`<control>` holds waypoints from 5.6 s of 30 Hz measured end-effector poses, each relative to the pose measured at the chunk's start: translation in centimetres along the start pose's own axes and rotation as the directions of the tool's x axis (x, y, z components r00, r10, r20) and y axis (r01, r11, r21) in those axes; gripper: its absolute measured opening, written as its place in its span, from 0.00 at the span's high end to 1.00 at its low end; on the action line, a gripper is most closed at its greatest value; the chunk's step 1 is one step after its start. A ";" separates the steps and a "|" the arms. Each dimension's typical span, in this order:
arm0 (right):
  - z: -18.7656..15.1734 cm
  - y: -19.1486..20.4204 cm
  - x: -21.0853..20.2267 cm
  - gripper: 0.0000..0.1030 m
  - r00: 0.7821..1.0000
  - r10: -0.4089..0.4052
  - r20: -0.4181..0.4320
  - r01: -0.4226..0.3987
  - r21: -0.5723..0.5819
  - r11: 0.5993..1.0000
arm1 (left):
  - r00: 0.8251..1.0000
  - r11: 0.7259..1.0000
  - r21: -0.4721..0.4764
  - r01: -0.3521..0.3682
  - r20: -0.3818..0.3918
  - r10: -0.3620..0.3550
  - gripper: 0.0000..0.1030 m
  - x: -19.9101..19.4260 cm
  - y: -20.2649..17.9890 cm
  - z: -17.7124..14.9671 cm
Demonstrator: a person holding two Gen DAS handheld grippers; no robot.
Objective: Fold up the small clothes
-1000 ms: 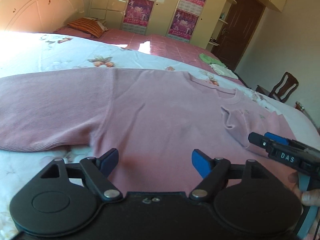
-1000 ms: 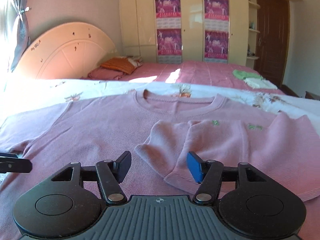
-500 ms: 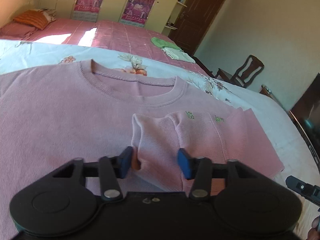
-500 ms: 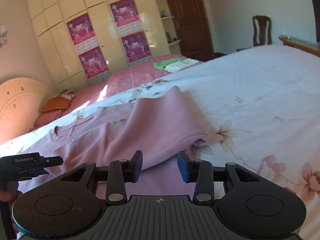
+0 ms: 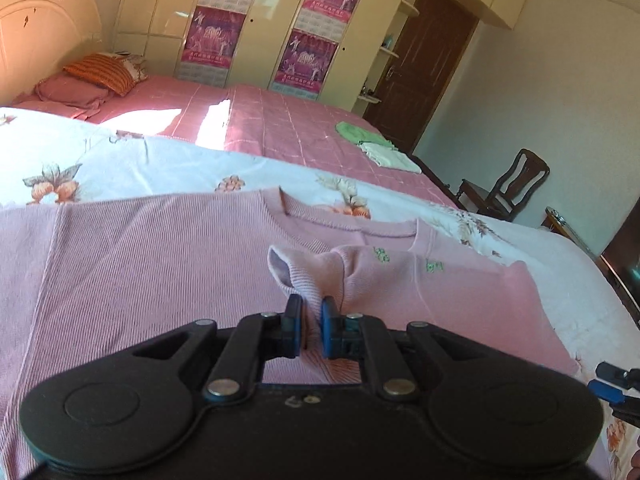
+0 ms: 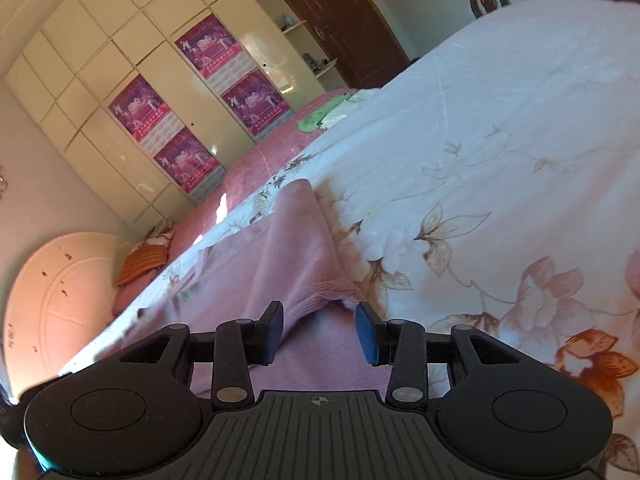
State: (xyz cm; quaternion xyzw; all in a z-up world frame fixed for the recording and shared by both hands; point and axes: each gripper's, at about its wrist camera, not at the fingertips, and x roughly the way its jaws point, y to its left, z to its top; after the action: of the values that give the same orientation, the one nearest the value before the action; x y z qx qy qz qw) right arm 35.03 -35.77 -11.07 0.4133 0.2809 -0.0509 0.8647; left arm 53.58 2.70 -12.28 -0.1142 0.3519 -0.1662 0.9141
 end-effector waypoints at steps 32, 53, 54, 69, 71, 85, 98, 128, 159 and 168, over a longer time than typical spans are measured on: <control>5.9 1.0 2.9 0.67 1.000 -0.029 -0.007 0.027 -0.206 0.978 | 0.998 0.998 -0.061 -0.015 0.054 0.018 0.43 2.4 3.1 1.1; 7.6 3.1 9.8 0.93 0.991 -0.126 0.036 0.129 -0.438 0.890 | 0.972 0.989 -0.009 -0.145 0.188 0.144 0.46 0.2 1.0 1.0; 7.6 3.4 9.9 0.93 0.992 -0.122 0.031 0.122 -0.459 0.880 | 0.977 0.992 0.026 -0.122 0.178 0.115 0.43 0.3 0.0 1.2; 3.1 2.3 6.2 0.82 0.987 -0.153 -0.047 0.096 -0.593 0.800 | 0.998 0.985 0.164 -0.045 0.042 0.039 0.19 0.0 -4.8 -2.7; 0.6 1.7 5.7 0.82 0.984 -0.152 -0.096 0.061 -0.614 0.787 | 0.998 0.979 0.197 -0.059 0.022 0.056 0.18 0.3 -5.3 -3.8; -2.5 4.4 2.6 0.82 0.991 -0.121 0.051 0.126 -0.612 0.781 | 0.988 0.962 0.230 -0.147 -0.003 0.152 0.23 -2.0 -6.8 -5.0; -4.2 2.4 -0.9 0.82 0.992 -0.099 -0.079 0.079 -0.223 0.972 | 0.922 0.906 -0.270 -0.326 0.119 0.368 0.21 -20.7 9.8 -11.3; -8.6 13.3 4.0 0.82 0.985 -0.159 -0.060 0.136 -0.284 0.949 | 0.837 0.595 -0.803 -0.001 0.325 0.440 0.38 -26.6 34.2 -10.8; -3.4 8.4 4.9 0.82 0.995 -0.073 -0.073 0.052 -0.260 0.964 | 0.978 0.987 -0.151 0.048 0.210 -0.016 0.89 -7.9 -0.3 -1.6; -1.2 7.5 4.8 0.82 0.993 0.008 -0.120 -0.033 -0.211 0.977 | 0.998 1.000 0.025 0.018 -0.058 -0.017 0.62 1.3 -6.8 -3.6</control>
State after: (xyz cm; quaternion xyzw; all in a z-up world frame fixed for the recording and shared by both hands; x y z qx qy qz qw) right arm 40.96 -29.30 -9.04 0.3234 0.3313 0.0131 0.8863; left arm 50.53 -4.38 -13.44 -0.1009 0.3749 -0.1819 0.9034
